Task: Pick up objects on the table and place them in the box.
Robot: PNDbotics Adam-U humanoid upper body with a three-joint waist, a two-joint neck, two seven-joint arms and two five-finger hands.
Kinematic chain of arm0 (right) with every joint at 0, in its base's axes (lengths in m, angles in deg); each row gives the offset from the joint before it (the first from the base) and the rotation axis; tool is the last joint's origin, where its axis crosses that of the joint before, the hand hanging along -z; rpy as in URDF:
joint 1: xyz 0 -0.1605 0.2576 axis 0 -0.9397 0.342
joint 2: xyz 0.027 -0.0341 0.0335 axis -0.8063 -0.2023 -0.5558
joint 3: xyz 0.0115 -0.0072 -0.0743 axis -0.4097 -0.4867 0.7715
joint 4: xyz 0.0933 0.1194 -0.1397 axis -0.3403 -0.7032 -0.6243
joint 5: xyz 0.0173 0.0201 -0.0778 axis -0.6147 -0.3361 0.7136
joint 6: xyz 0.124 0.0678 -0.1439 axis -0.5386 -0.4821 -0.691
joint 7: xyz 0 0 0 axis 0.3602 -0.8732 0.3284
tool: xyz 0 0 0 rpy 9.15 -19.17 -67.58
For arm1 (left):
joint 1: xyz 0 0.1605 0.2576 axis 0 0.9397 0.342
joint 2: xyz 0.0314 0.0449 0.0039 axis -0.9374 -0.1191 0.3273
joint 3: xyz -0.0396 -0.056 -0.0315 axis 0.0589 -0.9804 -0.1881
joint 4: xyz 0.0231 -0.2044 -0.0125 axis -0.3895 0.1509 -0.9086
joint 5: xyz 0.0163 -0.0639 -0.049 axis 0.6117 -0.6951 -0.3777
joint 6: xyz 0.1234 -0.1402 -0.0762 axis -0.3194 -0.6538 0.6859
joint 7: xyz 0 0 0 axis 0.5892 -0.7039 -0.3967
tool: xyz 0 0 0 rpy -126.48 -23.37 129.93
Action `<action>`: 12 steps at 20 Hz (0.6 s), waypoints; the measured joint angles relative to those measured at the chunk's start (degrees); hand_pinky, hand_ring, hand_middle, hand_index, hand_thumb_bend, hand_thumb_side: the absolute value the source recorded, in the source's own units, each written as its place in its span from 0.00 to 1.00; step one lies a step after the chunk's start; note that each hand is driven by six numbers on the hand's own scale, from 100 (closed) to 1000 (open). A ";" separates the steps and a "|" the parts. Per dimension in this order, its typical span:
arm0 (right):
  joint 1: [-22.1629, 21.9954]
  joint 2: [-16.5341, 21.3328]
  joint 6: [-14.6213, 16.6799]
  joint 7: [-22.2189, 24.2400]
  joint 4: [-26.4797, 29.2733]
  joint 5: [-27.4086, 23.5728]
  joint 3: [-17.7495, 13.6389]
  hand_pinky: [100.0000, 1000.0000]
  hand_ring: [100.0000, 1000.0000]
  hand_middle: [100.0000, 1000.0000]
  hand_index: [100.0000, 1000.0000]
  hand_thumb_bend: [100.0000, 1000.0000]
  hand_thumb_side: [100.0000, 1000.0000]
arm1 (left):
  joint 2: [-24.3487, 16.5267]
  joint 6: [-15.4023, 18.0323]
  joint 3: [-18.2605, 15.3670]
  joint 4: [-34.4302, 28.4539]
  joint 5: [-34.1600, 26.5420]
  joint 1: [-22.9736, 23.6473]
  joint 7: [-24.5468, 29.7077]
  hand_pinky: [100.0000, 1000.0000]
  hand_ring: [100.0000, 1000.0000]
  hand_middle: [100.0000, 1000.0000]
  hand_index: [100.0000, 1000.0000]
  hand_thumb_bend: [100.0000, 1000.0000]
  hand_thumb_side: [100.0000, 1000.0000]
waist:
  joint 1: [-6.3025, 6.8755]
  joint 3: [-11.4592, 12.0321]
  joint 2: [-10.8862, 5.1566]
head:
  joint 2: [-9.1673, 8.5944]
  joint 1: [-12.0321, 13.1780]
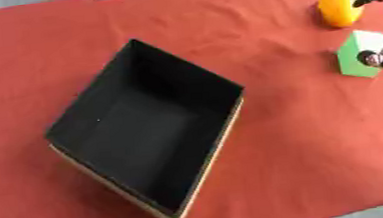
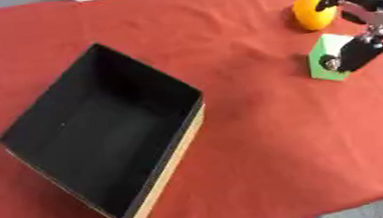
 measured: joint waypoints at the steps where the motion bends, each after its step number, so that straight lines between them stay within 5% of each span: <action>1: 0.38 0.48 0.53 0.53 -0.22 -0.77 0.07 0.97 1.00 0.89 0.94 0.38 0.00 | -0.01 -0.02 0.00 0.00 0.04 0.09 0.02 0.48 0.79 0.65 0.79 0.00 0.53 | 0.07 -0.18 0.00 | 0.00 0.01; 12: 4.28 3.15 3.34 3.35 -6.11 -7.21 0.22 0.96 1.00 0.89 0.94 0.41 0.02 | -0.46 -0.22 0.02 0.00 0.19 0.15 0.26 0.48 0.79 0.65 0.79 0.00 0.53 | 0.70 -0.45 0.41 | 0.01 0.28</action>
